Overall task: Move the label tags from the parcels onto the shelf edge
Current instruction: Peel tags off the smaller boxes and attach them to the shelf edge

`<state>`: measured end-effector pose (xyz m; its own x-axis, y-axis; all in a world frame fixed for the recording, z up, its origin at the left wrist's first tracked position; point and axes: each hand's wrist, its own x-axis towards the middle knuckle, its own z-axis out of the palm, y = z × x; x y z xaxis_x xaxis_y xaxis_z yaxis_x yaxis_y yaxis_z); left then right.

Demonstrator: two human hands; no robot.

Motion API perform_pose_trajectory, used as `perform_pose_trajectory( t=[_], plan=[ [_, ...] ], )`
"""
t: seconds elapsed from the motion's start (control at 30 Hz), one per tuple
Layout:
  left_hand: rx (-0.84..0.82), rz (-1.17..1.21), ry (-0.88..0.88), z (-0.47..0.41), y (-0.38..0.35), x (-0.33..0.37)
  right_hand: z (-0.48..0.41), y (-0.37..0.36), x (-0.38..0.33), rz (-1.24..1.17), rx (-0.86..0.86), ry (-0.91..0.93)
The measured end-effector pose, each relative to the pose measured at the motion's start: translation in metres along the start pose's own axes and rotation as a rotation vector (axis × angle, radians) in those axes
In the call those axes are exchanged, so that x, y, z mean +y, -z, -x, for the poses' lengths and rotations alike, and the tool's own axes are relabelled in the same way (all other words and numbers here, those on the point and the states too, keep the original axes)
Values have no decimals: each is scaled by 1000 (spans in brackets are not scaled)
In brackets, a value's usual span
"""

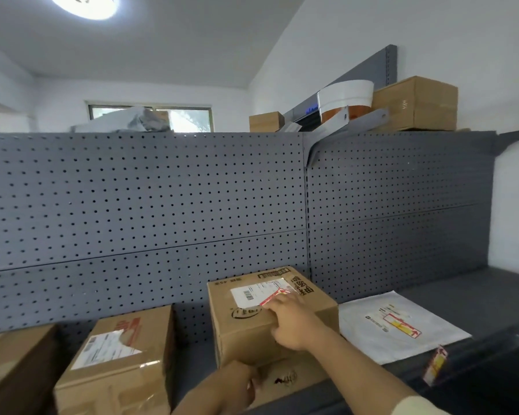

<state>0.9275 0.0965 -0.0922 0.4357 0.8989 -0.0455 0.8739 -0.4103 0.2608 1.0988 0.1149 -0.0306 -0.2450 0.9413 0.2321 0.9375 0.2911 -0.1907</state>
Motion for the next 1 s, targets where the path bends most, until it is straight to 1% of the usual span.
perform_pose_trajectory(
  t=[0.03, 0.1, 0.23, 0.33, 0.43, 0.53, 0.77, 0.9, 1.0],
  plan=[
    [-81, 33, -21, 0, 7, 4, 2, 2, -2, 15, 8, 22],
    [-190, 47, -36, -3, 14, 7, 6, 7, -6, 29, 14, 50],
    [-261, 38, -27, -8, 13, 4, 1, 10, -10, -27, 37, 88],
    [-258, 58, -36, -11, 11, -5, -12, 12, -7, -57, 42, 78],
    [-237, 87, -30, -8, 12, -13, -24, 14, 1, -5, -62, 61],
    [-218, 101, -38, -4, 14, -21, -29, 16, 3, -24, -161, 35],
    [-201, 72, -36, 6, 19, -22, -26, 34, 1, 64, -249, 38],
    [-202, 57, -18, 10, 18, -20, -25, 39, 5, 47, -256, -31],
    [-187, 60, -4, 14, 16, -20, -24, 35, 7, -56, -180, -69]
  ],
)
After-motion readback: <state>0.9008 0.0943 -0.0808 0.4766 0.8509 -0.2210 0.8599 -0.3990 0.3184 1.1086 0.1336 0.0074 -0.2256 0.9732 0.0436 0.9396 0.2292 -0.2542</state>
